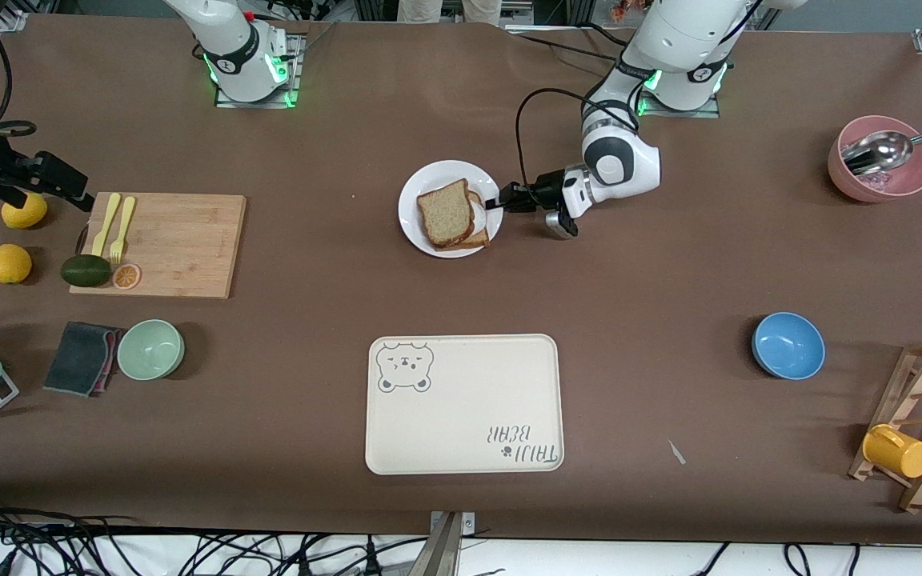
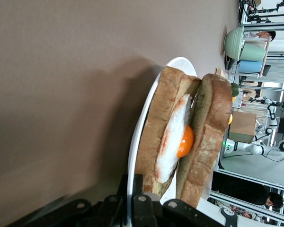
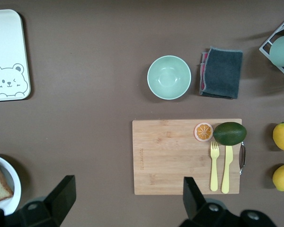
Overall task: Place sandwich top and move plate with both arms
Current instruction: 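Slide the plate with the left gripper onto the white bear tray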
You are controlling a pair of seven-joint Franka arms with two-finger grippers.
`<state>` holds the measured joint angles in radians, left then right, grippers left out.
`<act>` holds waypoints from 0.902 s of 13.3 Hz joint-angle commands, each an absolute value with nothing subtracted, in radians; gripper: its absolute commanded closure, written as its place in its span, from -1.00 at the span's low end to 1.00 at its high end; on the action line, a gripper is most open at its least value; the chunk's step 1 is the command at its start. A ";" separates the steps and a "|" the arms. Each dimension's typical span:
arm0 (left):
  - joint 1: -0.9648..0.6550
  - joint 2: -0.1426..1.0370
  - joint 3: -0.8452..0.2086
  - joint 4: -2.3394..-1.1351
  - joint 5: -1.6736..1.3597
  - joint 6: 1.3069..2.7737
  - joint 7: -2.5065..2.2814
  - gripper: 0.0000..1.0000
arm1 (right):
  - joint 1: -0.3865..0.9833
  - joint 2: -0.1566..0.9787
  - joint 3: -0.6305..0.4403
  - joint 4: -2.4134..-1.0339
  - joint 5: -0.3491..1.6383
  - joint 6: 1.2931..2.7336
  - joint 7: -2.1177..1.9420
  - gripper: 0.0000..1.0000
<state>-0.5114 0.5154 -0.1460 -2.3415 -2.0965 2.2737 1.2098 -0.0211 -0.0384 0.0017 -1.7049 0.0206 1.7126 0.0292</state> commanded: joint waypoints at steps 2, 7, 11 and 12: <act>-0.500 0.517 -0.146 -2.267 -2.135 2.322 1.226 1.00 | -0.026 -0.044 0.005 -1.704 0.035 1.706 0.037 -1.00; -0.436 0.540 -0.138 -2.137 -2.120 2.377 1.201 1.00 | -0.026 -0.044 0.005 -1.704 0.035 1.706 0.037 -1.00; -0.397 0.655 -0.138 -1.942 -2.109 2.480 1.183 1.00 | -0.026 -0.044 0.005 -1.704 0.035 1.706 0.037 -1.00; -0.384 0.675 -0.137 -1.898 -2.082 2.499 1.142 1.00 | -0.026 -0.044 0.005 -1.704 0.035 1.706 0.037 -1.00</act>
